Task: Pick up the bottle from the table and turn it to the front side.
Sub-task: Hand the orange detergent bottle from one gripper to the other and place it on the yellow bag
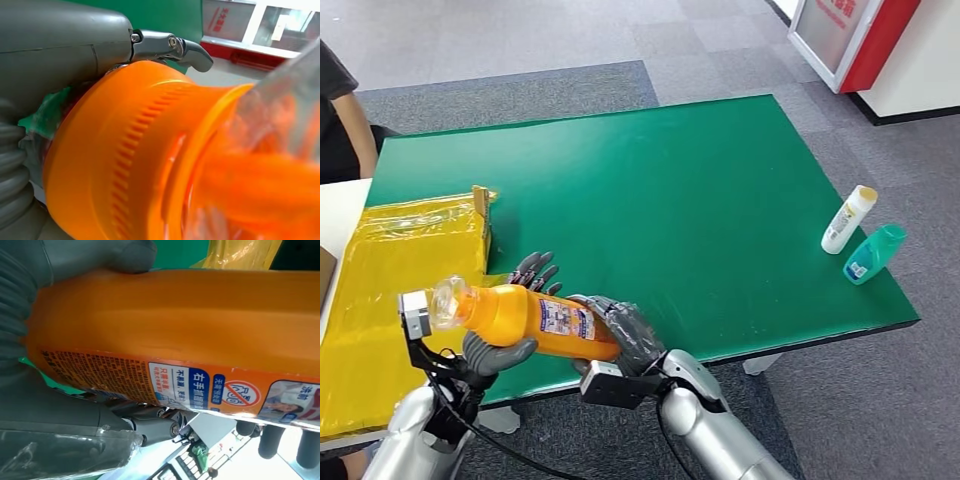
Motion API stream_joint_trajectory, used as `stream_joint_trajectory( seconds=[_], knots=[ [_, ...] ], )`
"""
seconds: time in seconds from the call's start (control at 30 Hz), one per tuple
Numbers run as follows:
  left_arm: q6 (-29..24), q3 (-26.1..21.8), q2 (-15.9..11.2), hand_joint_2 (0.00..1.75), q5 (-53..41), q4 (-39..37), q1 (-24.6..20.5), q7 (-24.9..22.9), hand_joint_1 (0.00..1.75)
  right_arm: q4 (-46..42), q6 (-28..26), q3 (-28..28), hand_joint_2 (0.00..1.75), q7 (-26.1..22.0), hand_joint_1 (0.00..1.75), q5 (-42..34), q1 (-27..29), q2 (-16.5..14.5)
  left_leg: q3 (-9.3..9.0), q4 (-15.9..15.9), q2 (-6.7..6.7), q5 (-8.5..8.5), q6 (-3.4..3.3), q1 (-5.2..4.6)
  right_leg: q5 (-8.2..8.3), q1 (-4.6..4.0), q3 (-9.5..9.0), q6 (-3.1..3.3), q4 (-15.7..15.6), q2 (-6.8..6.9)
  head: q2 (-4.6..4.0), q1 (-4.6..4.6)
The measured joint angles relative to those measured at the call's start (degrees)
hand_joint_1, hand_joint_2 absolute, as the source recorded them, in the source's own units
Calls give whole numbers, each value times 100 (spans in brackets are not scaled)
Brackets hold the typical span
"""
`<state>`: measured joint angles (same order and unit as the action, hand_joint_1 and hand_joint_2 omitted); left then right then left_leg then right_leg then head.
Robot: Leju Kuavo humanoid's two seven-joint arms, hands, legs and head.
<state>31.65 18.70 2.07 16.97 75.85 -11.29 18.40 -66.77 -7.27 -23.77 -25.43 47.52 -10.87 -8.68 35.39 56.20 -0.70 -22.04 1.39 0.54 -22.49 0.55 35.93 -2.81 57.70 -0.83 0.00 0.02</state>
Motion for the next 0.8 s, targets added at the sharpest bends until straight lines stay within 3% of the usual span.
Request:
stream_joint_trajectory(
  seconds=[0.03,0.07,0.17,0.2,0.37,0.53,0.67,0.8],
  knots=[
    [-25,57,-42,175,-12,-23,-31,7,162,34,-10,-11,175,2,175,-8,-13,0,0,0,0,0,0,0,0,0,0,0,0,0,0,0],
    [-60,108,-77,175,-35,-40,-56,20,165,58,-16,-17,175,5,165,-16,-21,0,0,0,0,0,0,0,0,0,0,0,0,0,0,1],
    [-178,228,-151,175,-114,-63,-101,64,175,109,-23,-28,175,17,36,-37,-27,1,0,0,0,0,0,0,0,0,0,0,0,0,0,0],
    [-230,257,-168,175,-156,-64,-114,69,175,123,-23,-36,175,22,1,-34,-27,1,0,0,0,0,0,0,-1,0,-1,0,0,0,0,0],
    [-993,369,-217,175,-1096,41,-137,-3,175,160,-30,-54,175,140,0,-41,14,1,1,0,0,0,0,0,0,0,-1,0,0,1,0,0],
    [-2297,409,-251,175,-3878,539,-141,-689,175,-157,37,159,175,246,0,-111,227,8,1,0,0,-1,0,0,-1,1,1,0,-1,0,0,0],
    [-2594,366,-289,175,-5459,977,-180,-1093,175,-509,144,458,175,279,0,-119,446,16,1,0,0,-1,0,0,-1,0,1,1,0,0,0,0],
    [-2668,286,-390,175,-6419,1279,-295,-1408,175,-751,195,716,175,291,0,-142,605,16,1,0,1,-1,0,0,-1,0,2,1,0,0,0,0]
  ],
)
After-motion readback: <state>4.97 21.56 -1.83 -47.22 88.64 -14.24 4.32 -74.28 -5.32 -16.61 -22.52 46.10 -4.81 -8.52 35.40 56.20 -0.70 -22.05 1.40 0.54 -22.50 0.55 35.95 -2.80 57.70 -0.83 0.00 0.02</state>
